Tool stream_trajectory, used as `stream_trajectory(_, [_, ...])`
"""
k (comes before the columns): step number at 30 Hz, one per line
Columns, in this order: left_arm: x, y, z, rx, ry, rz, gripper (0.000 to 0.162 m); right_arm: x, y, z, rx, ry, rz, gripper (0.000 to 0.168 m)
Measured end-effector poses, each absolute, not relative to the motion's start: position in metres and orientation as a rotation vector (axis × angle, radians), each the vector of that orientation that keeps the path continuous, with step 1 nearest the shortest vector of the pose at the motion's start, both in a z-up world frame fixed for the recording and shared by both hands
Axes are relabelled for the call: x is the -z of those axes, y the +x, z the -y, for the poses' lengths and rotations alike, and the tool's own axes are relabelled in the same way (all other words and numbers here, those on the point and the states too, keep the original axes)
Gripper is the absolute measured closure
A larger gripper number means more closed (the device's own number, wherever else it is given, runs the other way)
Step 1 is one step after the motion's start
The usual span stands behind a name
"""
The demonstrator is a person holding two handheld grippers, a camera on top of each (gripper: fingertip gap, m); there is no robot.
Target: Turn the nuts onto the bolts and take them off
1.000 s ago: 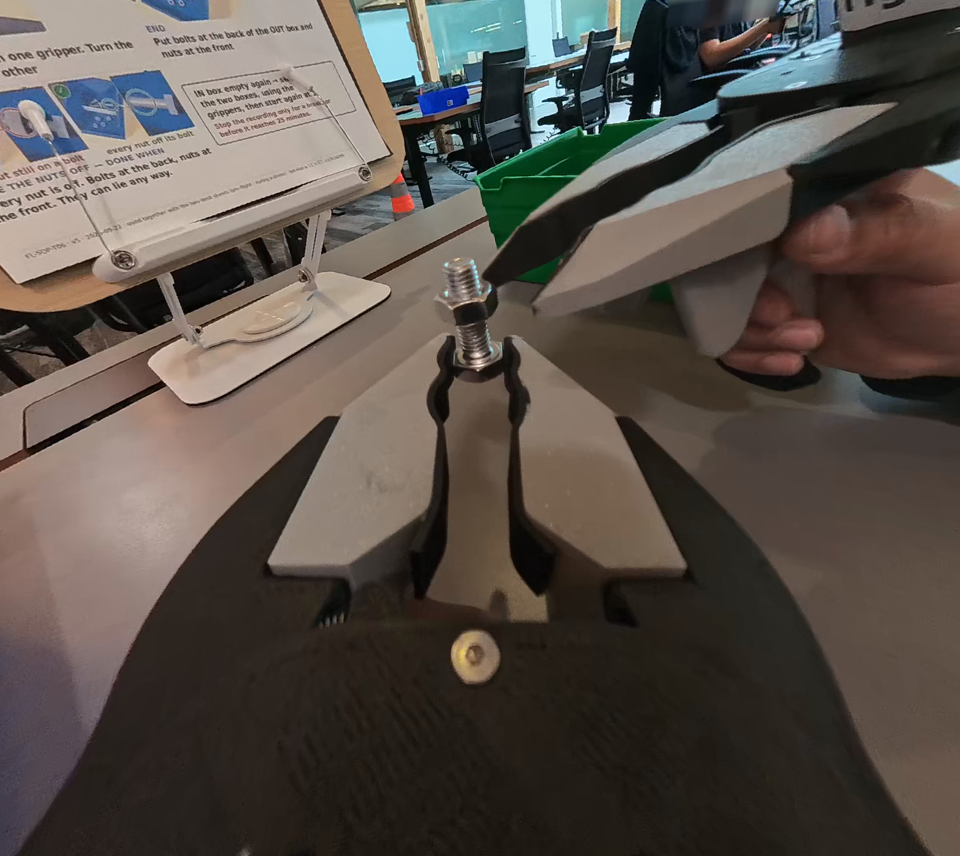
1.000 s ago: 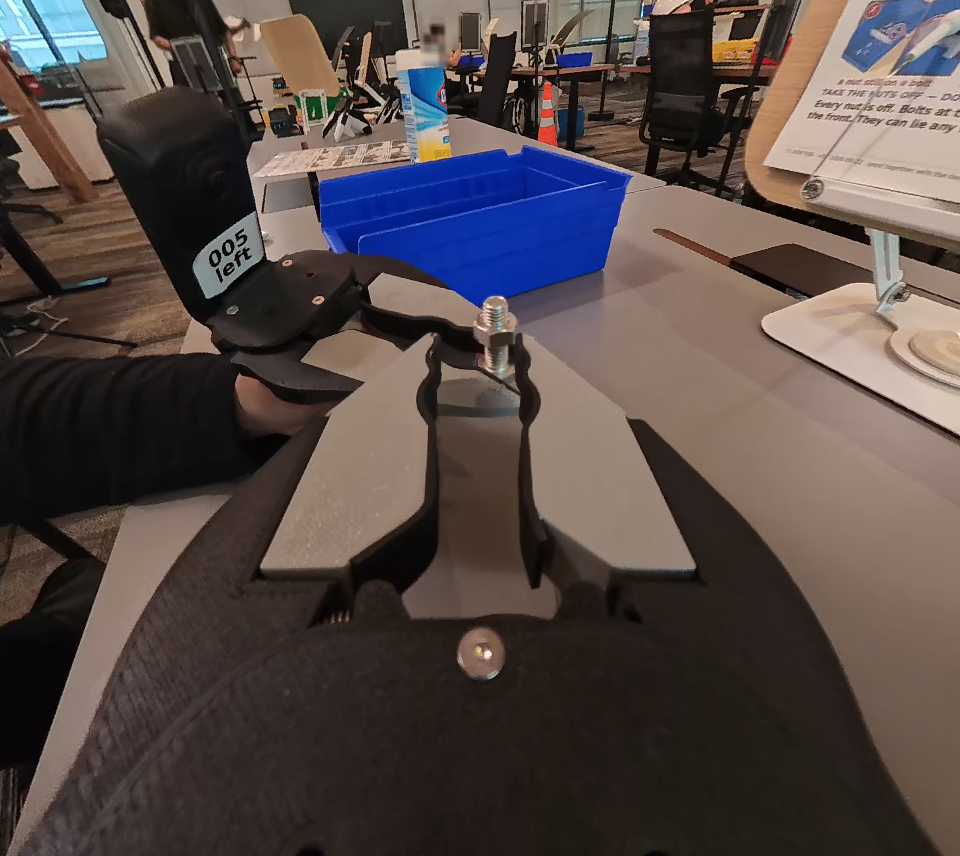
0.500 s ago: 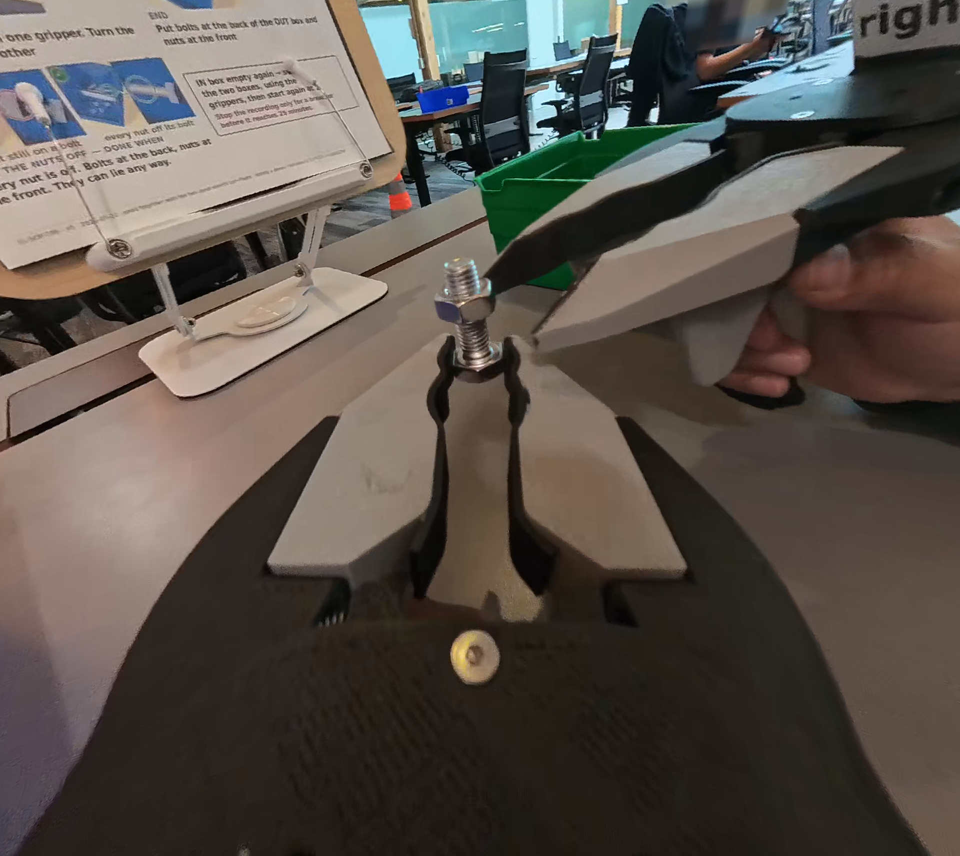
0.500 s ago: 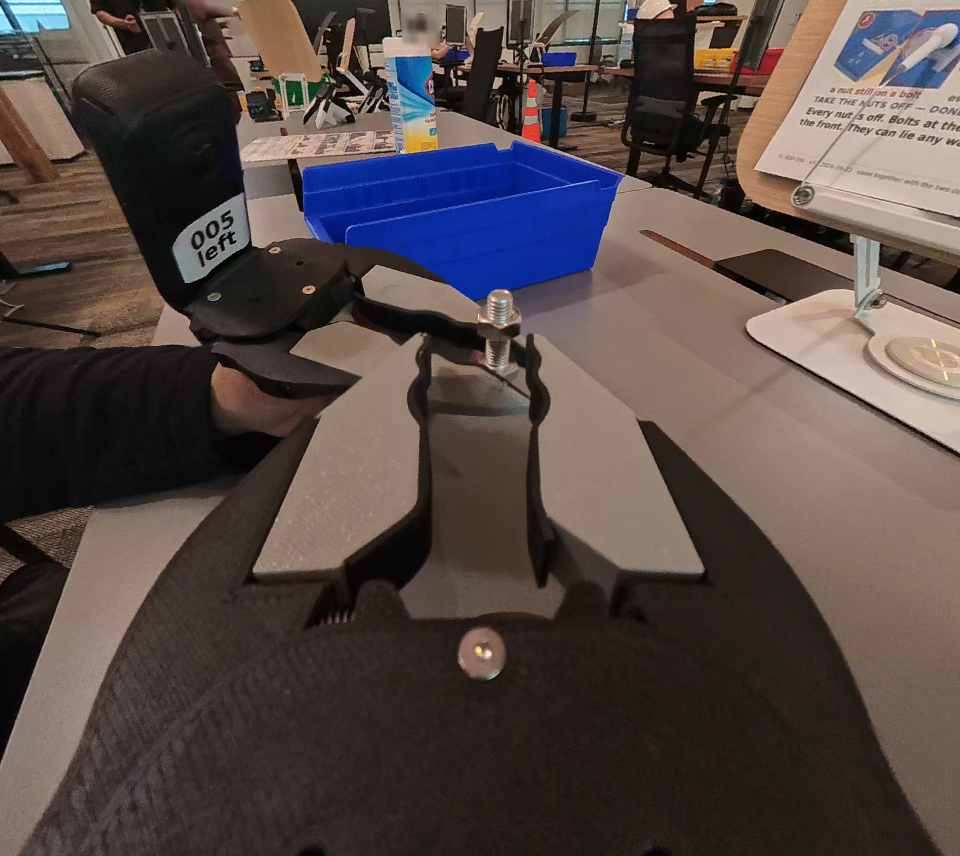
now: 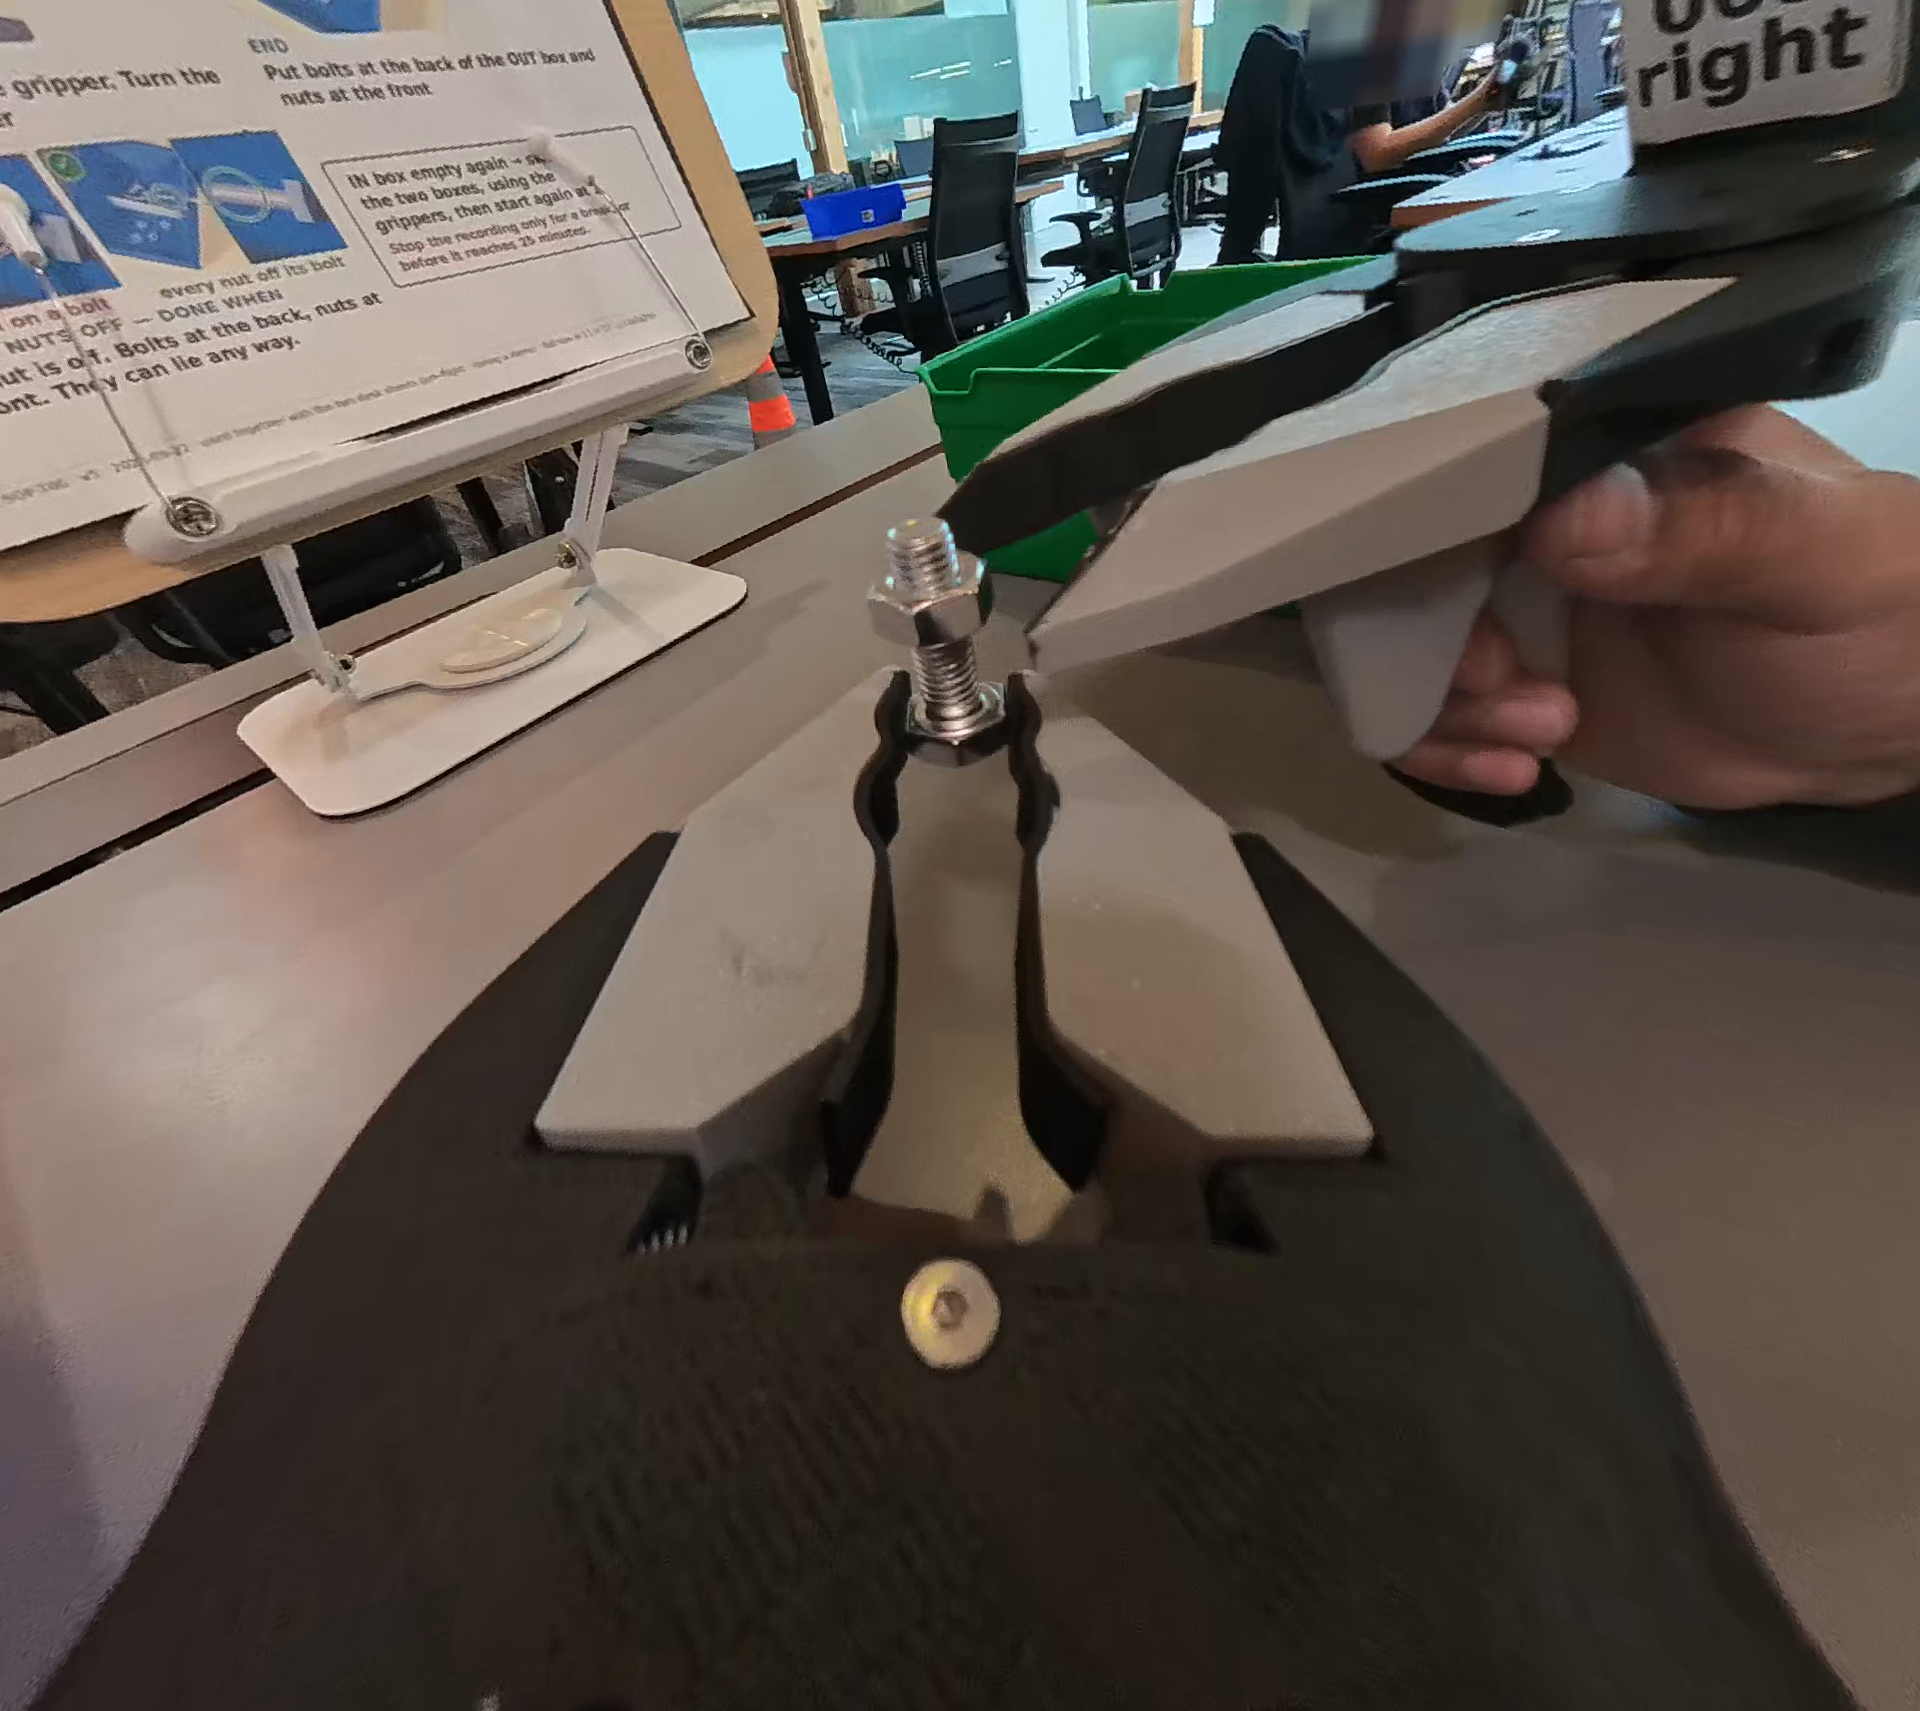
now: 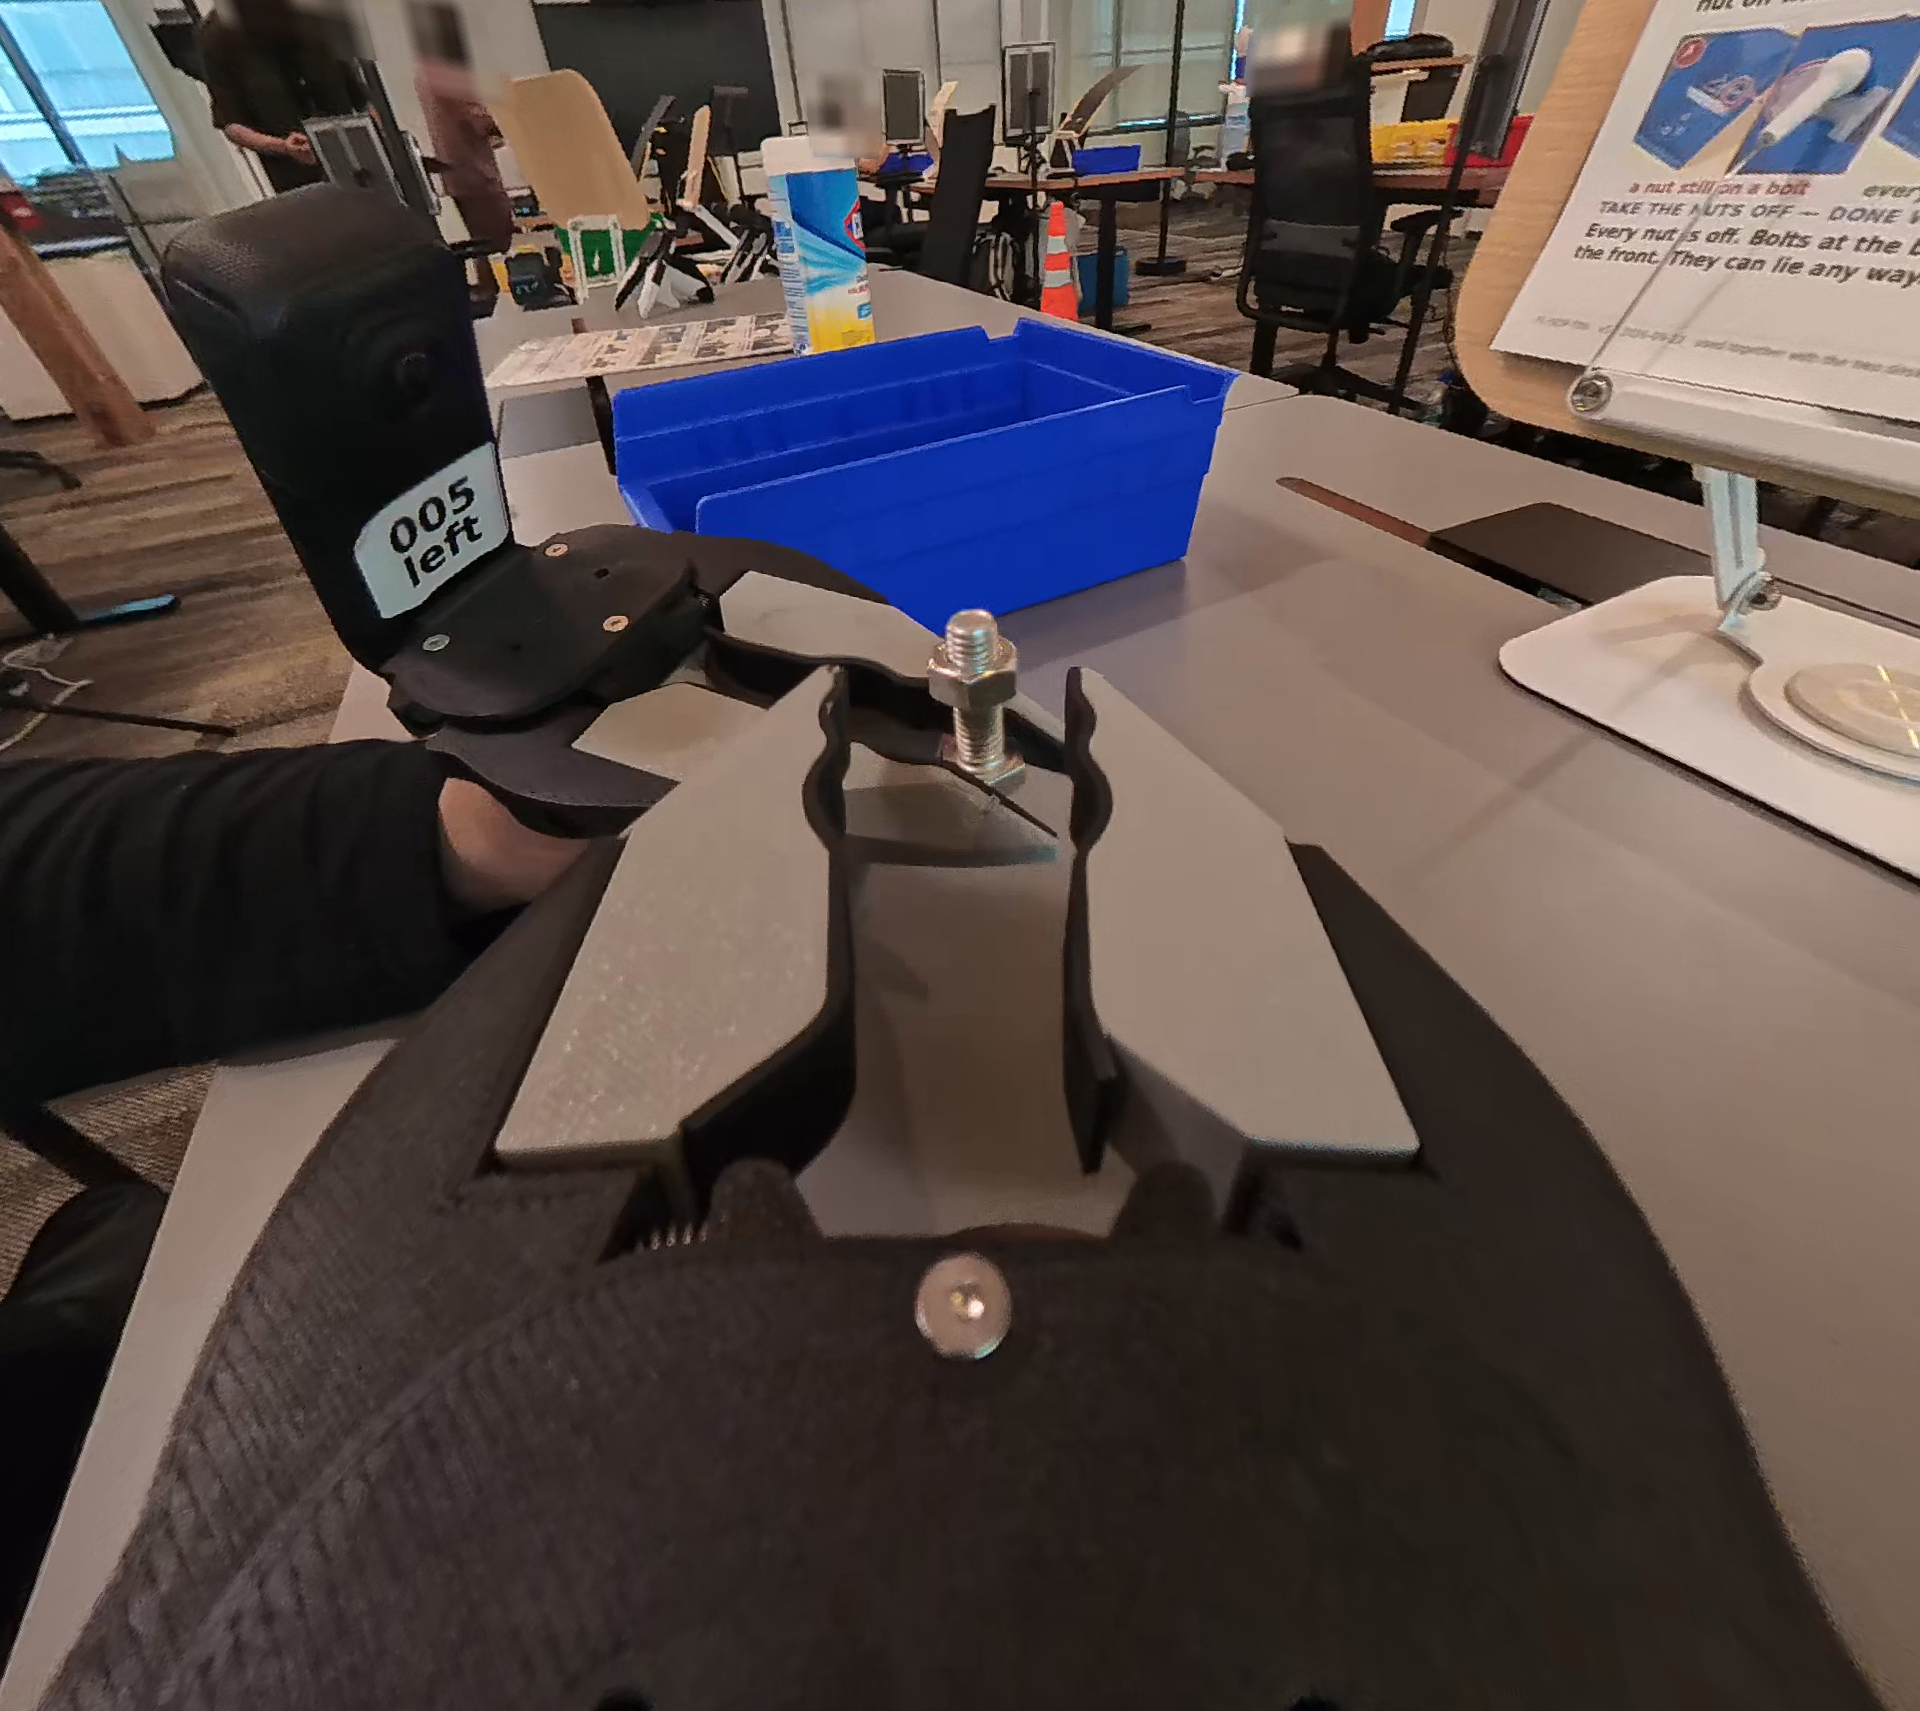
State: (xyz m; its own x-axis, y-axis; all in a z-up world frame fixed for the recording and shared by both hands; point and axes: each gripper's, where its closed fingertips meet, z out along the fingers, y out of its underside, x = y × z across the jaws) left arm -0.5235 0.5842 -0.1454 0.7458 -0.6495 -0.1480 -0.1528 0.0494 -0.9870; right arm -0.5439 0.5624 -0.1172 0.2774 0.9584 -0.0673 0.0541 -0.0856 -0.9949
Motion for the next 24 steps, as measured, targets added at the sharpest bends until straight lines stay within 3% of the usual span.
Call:
stream_trajectory(3, [0.146,-0.514,-0.578,0.428,-1.482,-0.738,0.146,0.119,-0.550,-0.554,-1.076,-1.420,1.044,0.133])
stream_trajectory(10, [0.148,-0.512,-0.578,0.399,-1.479,-0.753,0.146,0.117,-0.555,-0.552,-1.147,-1.431,1.010,0.115])
stream_trajectory(18, [0.147,-0.533,-0.592,0.345,-1.529,-0.639,0.146,0.116,-0.550,-0.552,-1.095,-1.425,1.021,0.115])
stream_trajectory(24, [0.148,-0.511,-0.579,0.356,-1.482,-0.755,0.147,0.120,-0.564,-0.546,-1.082,-1.411,1.044,0.103])
